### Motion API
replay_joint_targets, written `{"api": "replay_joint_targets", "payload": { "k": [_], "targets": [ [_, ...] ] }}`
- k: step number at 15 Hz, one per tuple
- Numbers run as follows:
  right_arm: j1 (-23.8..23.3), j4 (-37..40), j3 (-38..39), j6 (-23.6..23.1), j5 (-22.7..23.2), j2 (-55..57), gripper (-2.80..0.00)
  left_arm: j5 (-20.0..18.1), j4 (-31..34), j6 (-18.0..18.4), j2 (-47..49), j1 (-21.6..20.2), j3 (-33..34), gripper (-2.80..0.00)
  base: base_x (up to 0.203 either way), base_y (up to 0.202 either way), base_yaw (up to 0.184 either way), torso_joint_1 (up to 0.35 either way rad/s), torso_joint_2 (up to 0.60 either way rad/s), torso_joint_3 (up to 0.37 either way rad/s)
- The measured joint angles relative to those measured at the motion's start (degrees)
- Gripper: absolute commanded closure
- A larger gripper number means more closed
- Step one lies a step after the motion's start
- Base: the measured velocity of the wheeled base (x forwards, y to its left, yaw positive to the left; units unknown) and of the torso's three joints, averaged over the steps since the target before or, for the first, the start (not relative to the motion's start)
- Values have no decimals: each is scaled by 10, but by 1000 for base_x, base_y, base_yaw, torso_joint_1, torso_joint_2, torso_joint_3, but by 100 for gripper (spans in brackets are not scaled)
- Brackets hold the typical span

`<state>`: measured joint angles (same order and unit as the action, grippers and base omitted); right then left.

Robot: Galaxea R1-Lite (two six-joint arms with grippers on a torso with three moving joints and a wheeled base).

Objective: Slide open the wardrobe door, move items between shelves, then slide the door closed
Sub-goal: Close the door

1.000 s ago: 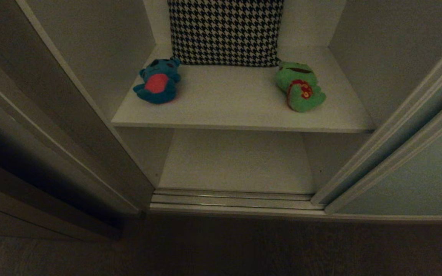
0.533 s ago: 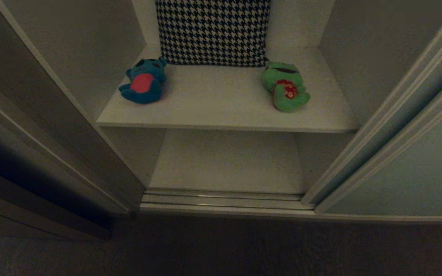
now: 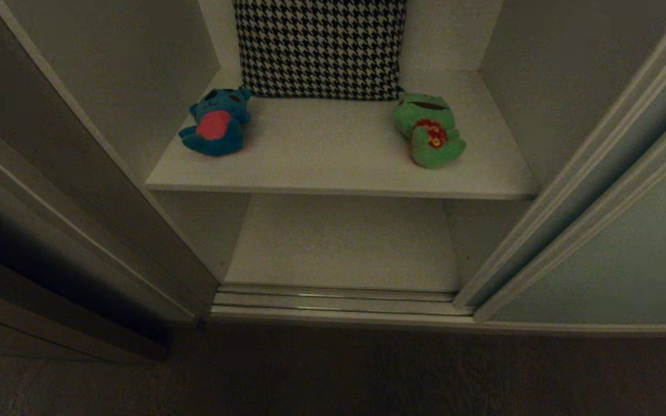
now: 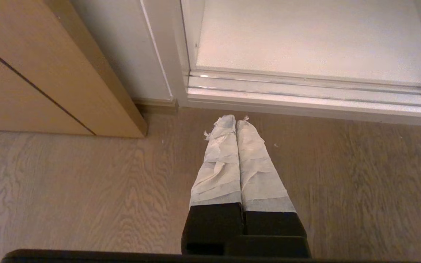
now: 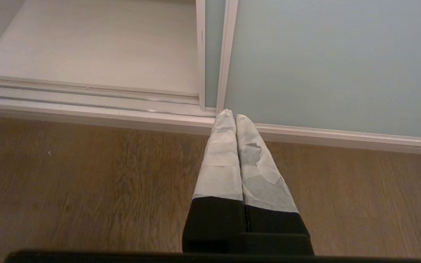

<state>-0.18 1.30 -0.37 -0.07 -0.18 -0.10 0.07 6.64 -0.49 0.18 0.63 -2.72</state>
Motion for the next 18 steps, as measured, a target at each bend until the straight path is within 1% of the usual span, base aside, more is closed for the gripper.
{"api": "replay_joint_targets", "payload": {
  "k": [2,3,4,6,8,10,12,14,15,16,17,18],
  "targets": [
    [0,32,-28,0,-5,0,0,0,0,0,0,0,0,0,0,0,0,0,0,0],
    [0,69,-62,4,-7,0,0,0,0,0,0,0,0,0,0,0,0,0,0,0],
    [0,100,-108,7,-7,1,0,0,0,0,0,0,0,0,0,0,0,0,0,0],
    [0,191,-207,11,-7,7,0,0,0,0,0,0,0,0,0,0,0,0,0,0],
    [0,253,-302,16,-15,44,0,0,0,0,0,0,0,0,0,0,0,0,0,0],
    [-1,274,-387,19,-45,98,0,0,0,0,0,0,0,0,0,0,0,0,0,0],
    [-1,278,-470,27,-87,164,0,0,0,0,0,0,0,0,0,0,0,0,0,0],
    [0,282,-548,49,-124,229,0,0,0,0,0,0,0,0,0,0,0,0,0,0],
    [1,288,-588,64,-135,261,0,0,0,0,0,0,0,0,0,0,0,0,0,0],
    [0,297,-624,76,-135,290,0,0,0,0,0,0,0,0,0,0,0,0,0,0],
    [-7,313,-657,85,-122,320,0,0,0,0,0,0,0,0,0,0,0,0,0,0],
    [-22,325,-685,90,-91,350,0,0,0,0,0,0,0,0,0,0,0,0,0,0]
  ]
}}
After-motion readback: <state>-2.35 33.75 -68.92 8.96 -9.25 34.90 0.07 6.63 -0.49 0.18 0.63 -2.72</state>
